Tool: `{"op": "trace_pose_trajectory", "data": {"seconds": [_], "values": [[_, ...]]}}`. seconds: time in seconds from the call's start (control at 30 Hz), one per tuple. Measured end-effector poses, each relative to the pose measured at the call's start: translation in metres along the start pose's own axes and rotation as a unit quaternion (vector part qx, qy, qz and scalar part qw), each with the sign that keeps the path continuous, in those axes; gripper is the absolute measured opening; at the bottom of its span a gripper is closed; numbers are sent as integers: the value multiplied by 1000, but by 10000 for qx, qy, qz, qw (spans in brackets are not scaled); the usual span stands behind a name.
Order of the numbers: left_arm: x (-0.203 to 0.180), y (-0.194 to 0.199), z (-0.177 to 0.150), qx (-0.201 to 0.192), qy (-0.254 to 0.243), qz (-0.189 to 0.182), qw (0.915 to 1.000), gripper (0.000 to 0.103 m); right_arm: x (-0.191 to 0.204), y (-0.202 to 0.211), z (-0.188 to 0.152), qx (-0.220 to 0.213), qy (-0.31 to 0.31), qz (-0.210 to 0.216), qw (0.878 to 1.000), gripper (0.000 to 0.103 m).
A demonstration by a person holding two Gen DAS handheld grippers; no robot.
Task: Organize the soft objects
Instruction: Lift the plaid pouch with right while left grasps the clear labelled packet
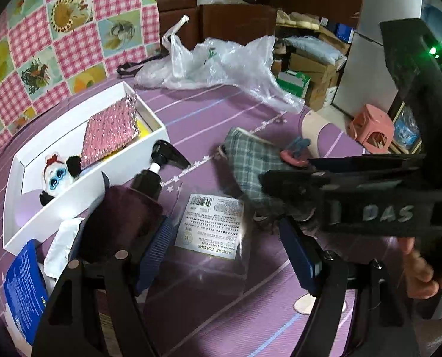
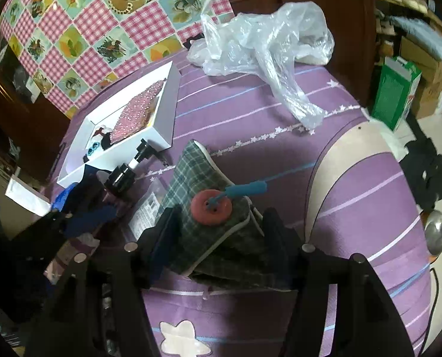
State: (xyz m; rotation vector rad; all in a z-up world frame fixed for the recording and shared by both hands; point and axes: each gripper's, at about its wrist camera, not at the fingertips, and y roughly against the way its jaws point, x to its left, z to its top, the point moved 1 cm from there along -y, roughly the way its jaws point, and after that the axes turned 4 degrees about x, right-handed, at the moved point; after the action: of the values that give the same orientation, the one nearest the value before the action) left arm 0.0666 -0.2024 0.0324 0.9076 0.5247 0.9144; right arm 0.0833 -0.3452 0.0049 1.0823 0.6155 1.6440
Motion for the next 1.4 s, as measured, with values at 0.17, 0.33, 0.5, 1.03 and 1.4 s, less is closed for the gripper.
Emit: {"op": "trace_pose_trajectory", "data": {"seconds": [0.17, 0.33, 0.5, 1.03, 1.4], "values": [[0, -3, -2, 38, -38, 26, 10000, 75, 3, -5, -2, 174, 6, 480, 9987, 82], [-4, -6, -4, 83, -147, 126, 9998, 75, 22, -13, -8, 197, 503, -38, 9985, 85], [-4, -6, -4, 72, -183, 154, 9997, 75, 18, -12, -7, 83, 457, -193, 9987, 74], [-9, -15, -3, -22, -434, 453, 9980, 73, 7, 21, -3, -442, 151, -38, 9989, 65], [1, -17, -1, -41, -109, 185, 9998, 39, 18, 29, -8, -667, 429, -820, 9935, 65]]}}
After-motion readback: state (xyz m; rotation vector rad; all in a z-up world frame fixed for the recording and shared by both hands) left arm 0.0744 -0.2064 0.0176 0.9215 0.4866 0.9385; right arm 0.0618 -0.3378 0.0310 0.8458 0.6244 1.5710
